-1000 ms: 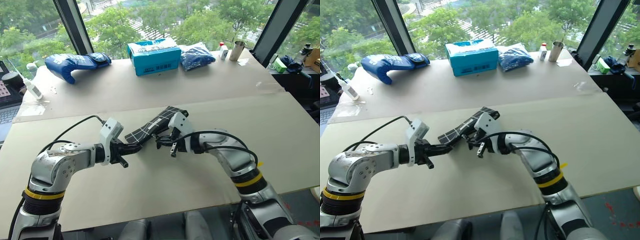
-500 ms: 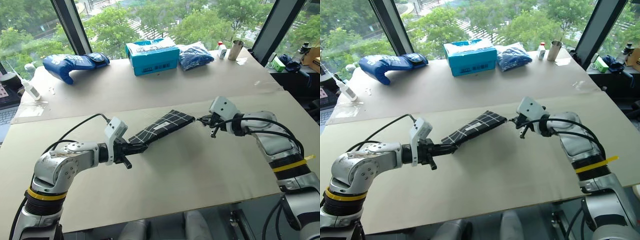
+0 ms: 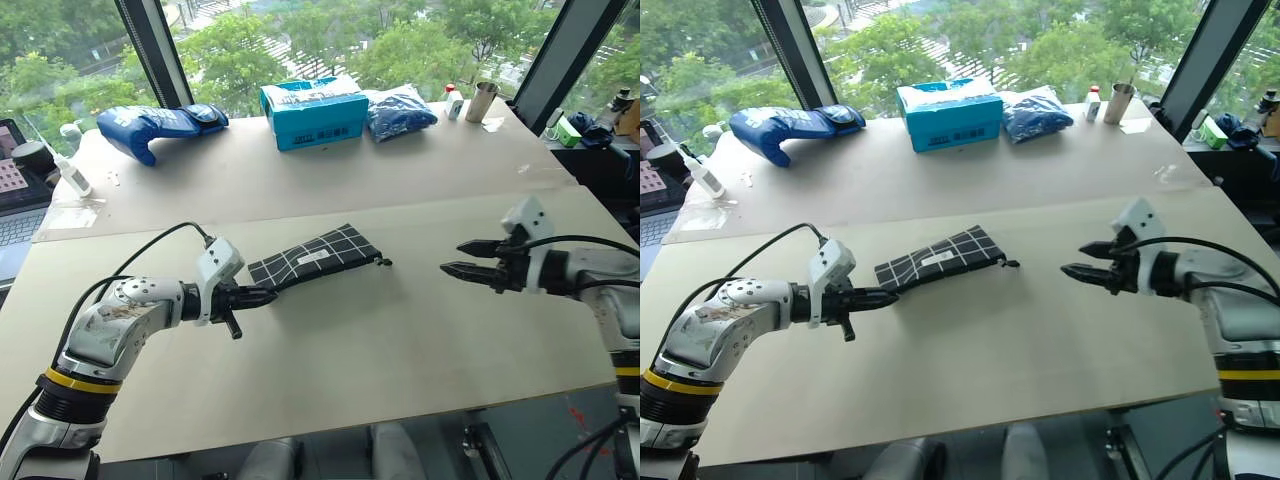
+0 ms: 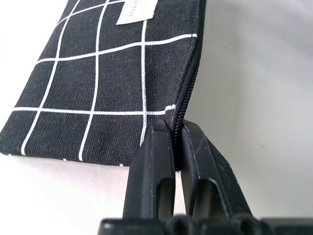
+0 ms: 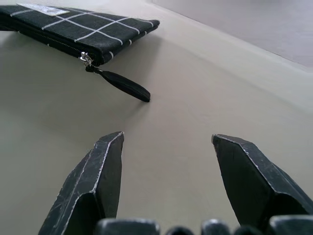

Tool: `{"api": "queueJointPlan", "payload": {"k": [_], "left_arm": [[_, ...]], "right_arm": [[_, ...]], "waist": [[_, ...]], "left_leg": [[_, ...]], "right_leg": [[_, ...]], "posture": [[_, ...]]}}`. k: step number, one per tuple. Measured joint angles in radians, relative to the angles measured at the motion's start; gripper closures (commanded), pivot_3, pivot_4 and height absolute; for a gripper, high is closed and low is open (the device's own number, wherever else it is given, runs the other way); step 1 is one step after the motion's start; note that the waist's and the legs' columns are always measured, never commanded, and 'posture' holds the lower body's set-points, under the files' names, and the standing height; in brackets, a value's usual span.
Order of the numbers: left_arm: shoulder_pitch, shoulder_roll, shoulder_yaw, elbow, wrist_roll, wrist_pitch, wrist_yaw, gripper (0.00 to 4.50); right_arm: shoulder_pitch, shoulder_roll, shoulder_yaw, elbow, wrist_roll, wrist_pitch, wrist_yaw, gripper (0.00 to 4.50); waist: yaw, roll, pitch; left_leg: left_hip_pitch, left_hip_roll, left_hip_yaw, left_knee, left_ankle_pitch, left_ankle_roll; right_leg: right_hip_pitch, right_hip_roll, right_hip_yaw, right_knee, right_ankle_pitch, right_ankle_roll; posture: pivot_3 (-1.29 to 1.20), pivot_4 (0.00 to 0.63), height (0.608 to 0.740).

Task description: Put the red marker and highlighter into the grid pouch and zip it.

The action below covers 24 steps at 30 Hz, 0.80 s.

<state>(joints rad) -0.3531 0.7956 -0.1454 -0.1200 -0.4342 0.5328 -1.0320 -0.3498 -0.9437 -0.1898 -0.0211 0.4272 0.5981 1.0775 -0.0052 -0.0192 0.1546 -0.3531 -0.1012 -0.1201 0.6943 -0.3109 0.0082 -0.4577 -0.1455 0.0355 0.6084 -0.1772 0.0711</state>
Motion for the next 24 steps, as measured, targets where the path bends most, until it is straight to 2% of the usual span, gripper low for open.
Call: {"api": "queueJointPlan", "payload": {"k": [6, 12, 14, 15, 16, 18, 19, 24], "left_arm": [[-0.058, -0.052, -0.039, 0.147, 0.096, -0.251, -0.125, 4.5], [-0.105, -0.103, -0.076, 0.237, 0.182, -0.326, -0.128, 4.5], [-0.105, -0.112, -0.077, 0.26, 0.21, -0.338, -0.118, 3.68], [-0.106, -0.12, -0.077, 0.266, 0.222, -0.336, -0.108, 3.48], [-0.106, -0.123, -0.077, 0.265, 0.232, -0.329, -0.107, 3.0], [-0.103, -0.121, -0.077, 0.256, 0.235, -0.31, -0.109, 2.39], [-0.095, -0.118, -0.076, 0.232, 0.234, -0.286, -0.113, 1.91], [-0.034, -0.11, -0.061, 0.092, 0.183, -0.18, -0.12, 0.22]], "right_arm": [[0.151, -0.014, -0.103, -0.134, 0.066, 0.048, -0.005, 1.28], [0.199, -0.01, -0.14, -0.21, 0.086, 0.084, -0.064, 1.28], [0.204, -0.01, -0.14, -0.212, 0.086, 0.086, -0.082, 1.23], [0.203, -0.01, -0.139, -0.213, 0.086, 0.086, -0.087, 1.23], [0.203, -0.01, -0.138, -0.214, 0.088, 0.086, -0.092, 1.23], [0.202, -0.01, -0.138, -0.215, 0.091, 0.086, -0.096, 1.23], [0.199, -0.01, -0.135, -0.215, 0.097, 0.087, -0.096, 1.23], [0.168, -0.01, -0.092, -0.222, 0.106, 0.088, -0.088, 1.23]], "waist": [[-0.001, 0.0, 0.0], [-0.002, 0.0, 0.0], [-0.002, 0.0, 0.0], [-0.001, 0.0, 0.0], [0.0, -0.001, 0.0], [0.0, -0.001, 0.0], [-0.001, -0.001, 0.0], [-0.006, -0.001, 0.0]], "left_leg": [[0.0, 0.003, 0.008, 0.001, -0.001, 0.002], [0.0, 0.005, 0.011, 0.002, -0.002, 0.003], [0.0, 0.005, 0.012, 0.002, -0.002, 0.003], [0.0, 0.005, 0.012, 0.002, -0.002, 0.003], [0.0, 0.005, 0.012, 0.002, -0.002, 0.003], [0.0, 0.005, 0.012, 0.002, -0.002, 0.003], [0.0, 0.005, 0.012, 0.002, -0.002, 0.004], [0.0, 0.005, 0.01, 0.003, -0.003, 0.005]], "right_leg": [[0.001, 0.0, 0.001, 0.0, 0.0, 0.0], [0.001, 0.0, 0.001, 0.0, 0.001, 0.001], [0.001, 0.0, 0.001, 0.0, 0.001, 0.001], [0.001, 0.0, 0.001, 0.0, 0.001, 0.001], [0.001, 0.0, 0.001, 0.0, 0.001, 0.001], [0.001, 0.0, 0.001, 0.0, 0.001, 0.001], [0.001, 0.0, 0.001, 0.001, 0.001, 0.001], [0.001, 0.0, 0.001, 0.0, 0.001, 0.001]], "posture": [[0.0, 0.15, 0.74], [0.0, 0.15, 0.74], [0.0, 0.15, 0.74], [0.0, 0.15, 0.74], [0.0, 0.15, 0.74], [0.0, 0.15, 0.74], [0.0, 0.15, 0.74], [0.0, 0.15, 0.74]]}}
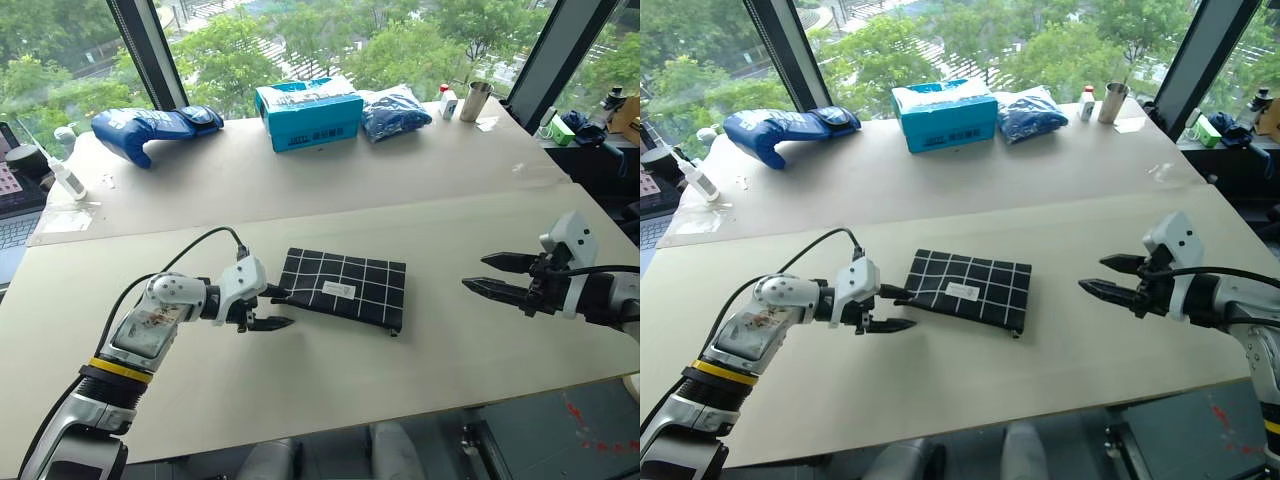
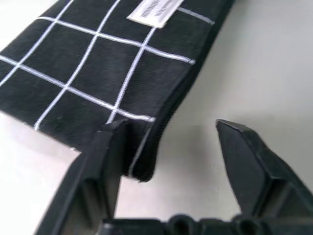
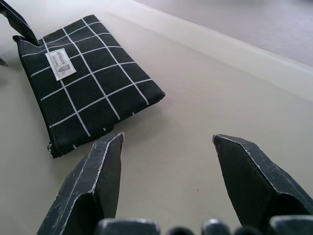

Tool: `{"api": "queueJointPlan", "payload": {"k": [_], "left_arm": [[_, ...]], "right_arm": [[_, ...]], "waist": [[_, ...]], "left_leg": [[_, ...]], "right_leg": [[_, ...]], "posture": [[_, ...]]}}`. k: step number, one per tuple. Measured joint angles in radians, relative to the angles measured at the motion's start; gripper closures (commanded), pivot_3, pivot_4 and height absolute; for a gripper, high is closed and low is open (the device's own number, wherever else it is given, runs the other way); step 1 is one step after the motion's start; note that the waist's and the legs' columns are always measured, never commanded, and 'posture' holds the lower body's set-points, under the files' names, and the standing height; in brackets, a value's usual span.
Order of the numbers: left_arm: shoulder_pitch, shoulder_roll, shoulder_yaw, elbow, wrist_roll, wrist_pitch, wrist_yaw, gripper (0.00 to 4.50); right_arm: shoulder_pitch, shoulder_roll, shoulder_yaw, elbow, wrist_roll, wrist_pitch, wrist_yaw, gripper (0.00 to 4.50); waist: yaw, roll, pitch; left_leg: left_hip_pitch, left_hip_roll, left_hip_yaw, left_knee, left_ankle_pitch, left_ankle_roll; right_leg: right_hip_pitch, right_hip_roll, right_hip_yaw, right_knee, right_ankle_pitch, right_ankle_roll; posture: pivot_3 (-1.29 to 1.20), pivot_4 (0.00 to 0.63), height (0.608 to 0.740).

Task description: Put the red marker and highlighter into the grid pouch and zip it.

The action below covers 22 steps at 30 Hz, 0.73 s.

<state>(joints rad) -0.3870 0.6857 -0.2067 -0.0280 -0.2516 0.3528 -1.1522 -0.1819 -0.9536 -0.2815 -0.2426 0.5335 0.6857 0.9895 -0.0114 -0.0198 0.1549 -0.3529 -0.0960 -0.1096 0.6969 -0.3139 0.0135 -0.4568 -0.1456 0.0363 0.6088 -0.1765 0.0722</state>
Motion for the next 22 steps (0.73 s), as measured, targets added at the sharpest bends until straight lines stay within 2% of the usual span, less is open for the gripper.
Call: {"api": "queueJointPlan", "payload": {"k": [1, 6, 9, 12, 14, 18, 22], "left_arm": [[0.007, 0.001, 0.014, -0.02, -0.022, 0.021, 0.001, 0.02], [0.04, 0.087, 0.144, -0.077, -0.152, 0.14, -0.041, 0.02], [0.044, 0.094, 0.267, -0.047, -0.239, 0.215, -0.014, 0.02], [0.057, 0.089, 0.428, 0.003, -0.324, 0.33, 0.083, 0.02], [0.133, 0.086, 0.519, -0.002, -0.364, 0.358, 0.124, 0.02], [0.299, 0.066, 0.562, -0.018, -0.363, 0.369, 0.178, 0.02], [0.368, 0.053, 0.557, -0.039, -0.339, 0.366, 0.226, 0.02]], "right_arm": [[-0.003, 0.0, 0.009, 0.0, 0.0, 0.0, 0.002, 1.23], [-0.022, 0.003, 0.051, 0.005, -0.001, 0.0, 0.002, 1.23], [-0.028, 0.005, 0.057, 0.017, -0.004, -0.011, -0.001, 1.23], [-0.027, 0.047, 0.052, 0.051, -0.026, -0.073, -0.019, 1.23], [-0.007, 0.081, 0.045, 0.103, -0.044, -0.116, -0.04, 1.23], [0.035, 0.087, 0.044, 0.189, -0.088, -0.163, -0.054, 1.23], [0.028, 0.108, 0.043, 0.233, -0.098, -0.185, -0.07, 1.23]], "waist": [[0.0, 0.0, 0.0], [-0.003, 0.0, 0.0], [-0.002, 0.0, 0.0], [-0.002, 0.0, 0.0], [-0.003, 0.0, 0.0], [-0.003, 0.0, 0.0], [0.001, 0.0, 0.0]], "left_leg": [[0.0, 0.0, 0.0, 0.0, 0.0, 0.0], [0.001, 0.001, -0.001, 0.0, 0.0, 0.001], [0.001, 0.001, -0.001, 0.0, -0.001, 0.001], [0.001, 0.001, -0.002, 0.0, 0.0, 0.0], [0.002, 0.001, -0.001, 0.0, -0.001, 0.0], [0.002, 0.001, -0.001, -0.001, -0.002, 0.0], [0.003, 0.002, 0.0, -0.001, -0.002, 0.0]], "right_leg": [[0.0, 0.0, 0.0, 0.0, 0.0, 0.0], [-0.001, 0.0, 0.0, 0.001, 0.0, 0.0], [-0.001, 0.0, 0.0, 0.0, 0.0, 0.0], [-0.001, 0.0, -0.001, 0.001, 0.0, 0.0], [-0.001, 0.0, 0.0, 0.001, 0.0, 0.0], [-0.001, 0.0, 0.0, 0.001, 0.0, 0.0], [0.0, 0.0, 0.0, 0.0, 0.001, -0.001]], "posture": [[0.0, 0.15, 0.74], [0.0, 0.15, 0.74], [0.0, 0.15, 0.74], [0.0, 0.15, 0.74], [0.0, 0.15, 0.74], [0.0, 0.15, 0.74], [0.0, 0.15, 0.74]]}}
